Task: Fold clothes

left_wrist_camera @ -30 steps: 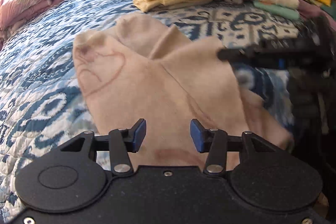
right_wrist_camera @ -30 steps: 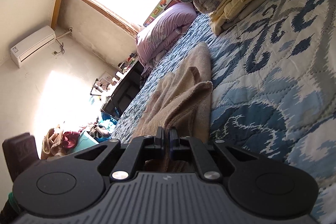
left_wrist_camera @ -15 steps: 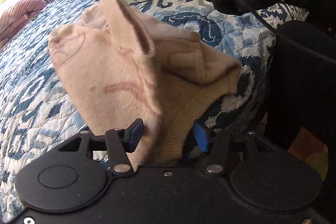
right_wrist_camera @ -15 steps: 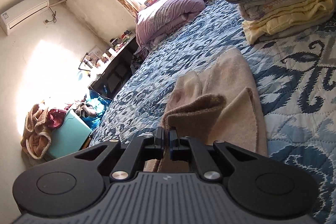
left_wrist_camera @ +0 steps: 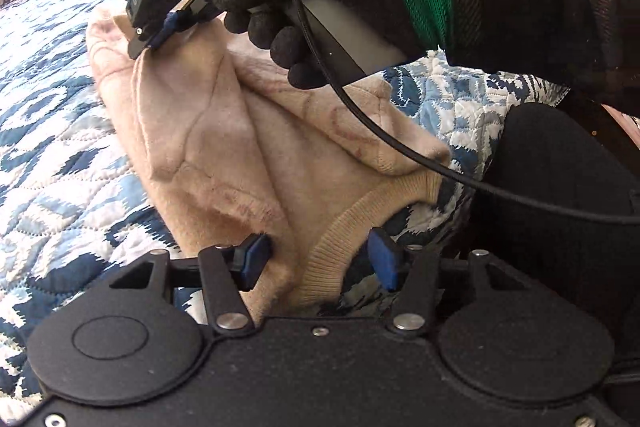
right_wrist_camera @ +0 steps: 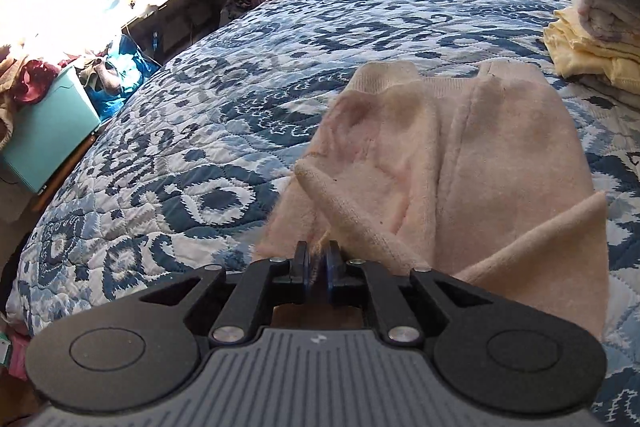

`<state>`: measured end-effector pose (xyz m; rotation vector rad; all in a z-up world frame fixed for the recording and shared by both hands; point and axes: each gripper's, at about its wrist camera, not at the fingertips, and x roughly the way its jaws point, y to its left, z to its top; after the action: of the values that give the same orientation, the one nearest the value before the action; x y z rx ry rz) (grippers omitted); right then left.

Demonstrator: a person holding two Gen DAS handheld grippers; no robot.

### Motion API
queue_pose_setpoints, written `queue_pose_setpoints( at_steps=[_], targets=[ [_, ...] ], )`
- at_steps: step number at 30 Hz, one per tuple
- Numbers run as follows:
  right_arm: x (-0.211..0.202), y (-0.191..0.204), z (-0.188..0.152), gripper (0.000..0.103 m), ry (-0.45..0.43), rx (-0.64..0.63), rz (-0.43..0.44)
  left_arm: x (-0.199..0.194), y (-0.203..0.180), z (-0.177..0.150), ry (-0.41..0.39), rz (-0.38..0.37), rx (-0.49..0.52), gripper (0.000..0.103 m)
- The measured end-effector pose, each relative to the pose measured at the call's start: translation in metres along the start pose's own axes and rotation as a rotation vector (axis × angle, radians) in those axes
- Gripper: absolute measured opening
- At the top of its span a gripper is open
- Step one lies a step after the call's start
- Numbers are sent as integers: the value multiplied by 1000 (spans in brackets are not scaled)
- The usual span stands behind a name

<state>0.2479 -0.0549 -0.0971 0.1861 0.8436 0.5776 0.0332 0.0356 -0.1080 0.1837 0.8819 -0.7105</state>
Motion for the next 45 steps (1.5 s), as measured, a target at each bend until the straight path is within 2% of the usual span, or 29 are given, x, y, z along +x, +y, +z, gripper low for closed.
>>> queue_pose_setpoints(
  at_steps=[2,5,7,12,17,19,22,24,26,31,34,37,41,45],
  targets=[
    [-15,-4,-2,32,-53,31,52,1,-5,1,5,-5,29,52],
    [-47,-6,-5,36,-142,12,79,4,-11,2,21,-1,77,56],
    [-65,-2,-14,36,-157,-30,102,6,-12,2,36,14,89,56],
    [-83,11,-49,36,-122,-192,97,3,-10,2,45,49,69,58],
    [-85,15,-81,36,-78,-274,75,-37,-5,0,-1,91,48,58],
    [-85,16,-85,36,-78,-321,64,-53,4,-1,-13,131,29,58],
    [-84,21,-90,37,-41,-396,103,-74,22,-1,-31,205,-9,58],
    [-86,34,-102,37,-10,-521,97,-79,39,1,-41,245,-47,58],
    [-93,47,-117,37,-25,-625,83,-80,56,3,-50,270,-90,58],
    [-96,60,-155,37,-9,-828,17,-66,93,14,-69,247,-182,58],
    [-109,58,-152,37,-21,-808,33,-56,109,34,-116,211,-174,58],
    [-116,57,-148,37,-73,-751,66,-40,123,62,-179,200,-136,58],
    [-116,55,-144,37,-142,-657,122,-4,159,95,-202,180,-136,58],
    [-102,54,-158,38,-88,-623,160,35,197,110,-208,74,-197,58]
  ],
)
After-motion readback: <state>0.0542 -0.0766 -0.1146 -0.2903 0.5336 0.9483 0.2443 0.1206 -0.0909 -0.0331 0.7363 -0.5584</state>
